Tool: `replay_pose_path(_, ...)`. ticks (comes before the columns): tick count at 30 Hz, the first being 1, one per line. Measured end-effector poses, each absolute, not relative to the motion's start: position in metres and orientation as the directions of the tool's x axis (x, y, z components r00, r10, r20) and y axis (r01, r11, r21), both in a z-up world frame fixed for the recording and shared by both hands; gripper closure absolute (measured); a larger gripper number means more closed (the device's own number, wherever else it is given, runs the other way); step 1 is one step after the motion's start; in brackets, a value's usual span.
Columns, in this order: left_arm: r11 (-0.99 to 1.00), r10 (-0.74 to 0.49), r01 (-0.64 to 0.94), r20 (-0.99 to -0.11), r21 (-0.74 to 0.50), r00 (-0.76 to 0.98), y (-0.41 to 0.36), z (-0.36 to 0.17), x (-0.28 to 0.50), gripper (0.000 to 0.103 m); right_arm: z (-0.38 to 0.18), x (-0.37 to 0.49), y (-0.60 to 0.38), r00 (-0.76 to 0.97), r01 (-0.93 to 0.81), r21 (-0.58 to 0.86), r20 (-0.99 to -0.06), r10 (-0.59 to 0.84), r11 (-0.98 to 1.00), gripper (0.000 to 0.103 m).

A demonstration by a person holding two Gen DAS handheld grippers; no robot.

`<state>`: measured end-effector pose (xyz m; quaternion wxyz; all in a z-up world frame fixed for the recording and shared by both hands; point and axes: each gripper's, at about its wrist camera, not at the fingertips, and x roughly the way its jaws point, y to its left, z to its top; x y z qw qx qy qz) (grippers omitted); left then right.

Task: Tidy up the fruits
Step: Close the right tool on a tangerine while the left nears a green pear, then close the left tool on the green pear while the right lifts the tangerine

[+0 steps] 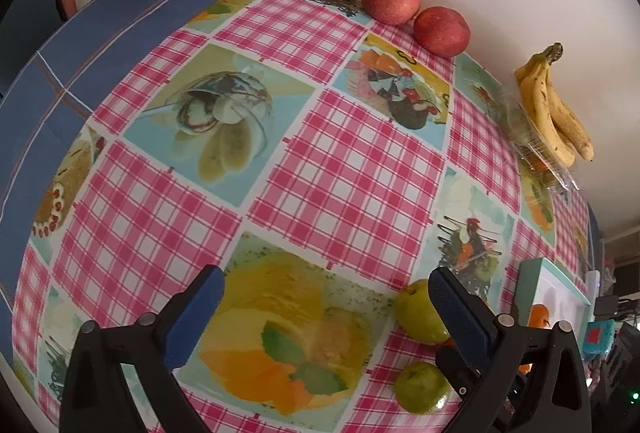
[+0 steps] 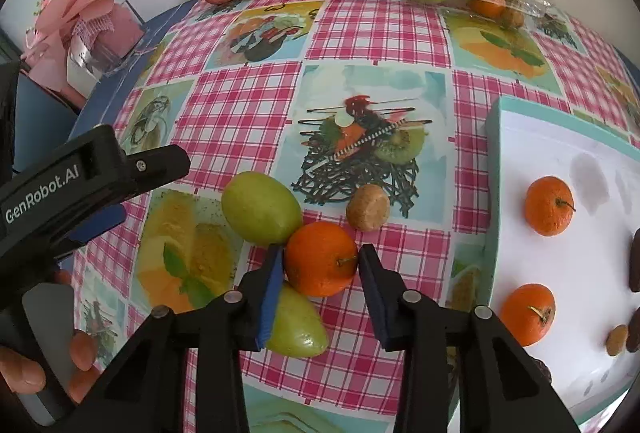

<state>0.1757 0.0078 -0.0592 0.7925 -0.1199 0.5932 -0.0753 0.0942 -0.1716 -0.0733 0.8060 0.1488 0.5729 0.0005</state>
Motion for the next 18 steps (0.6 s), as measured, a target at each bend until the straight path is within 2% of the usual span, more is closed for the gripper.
replay_pose_path(11, 0.938, -0.341, 0.028, -0.908, -0.345, 0.244, -0.011, -0.059, 0.172, 0.002, -0.060, 0.084, -0.192, 0.370, 0.211, 0.198, -0.923, 0.109, 0.957, 0.064)
replay_pose_path(13, 0.932, -0.360, 0.042, -0.902, -0.361, 0.238, -0.016, -0.058, 0.170, 0.006, -0.060, 0.083, -0.195, 0.372, 0.218, 0.212, -0.920, 0.119, 0.953, 0.064)
replay_pose_path(15, 0.923, -0.383, 0.049, -0.895, -0.382, 0.229, -0.020, -0.058, 0.169, 0.015, -0.061, 0.082, -0.197, 0.374, 0.224, 0.224, -0.919, 0.129, 0.948, 0.064)
replay_pose_path(18, 0.913, -0.408, 0.061, -0.889, -0.404, 0.210, -0.025, -0.061, 0.167, 0.023, -0.060, 0.080, -0.199, 0.375, 0.227, 0.229, -0.918, 0.132, 0.947, 0.064)
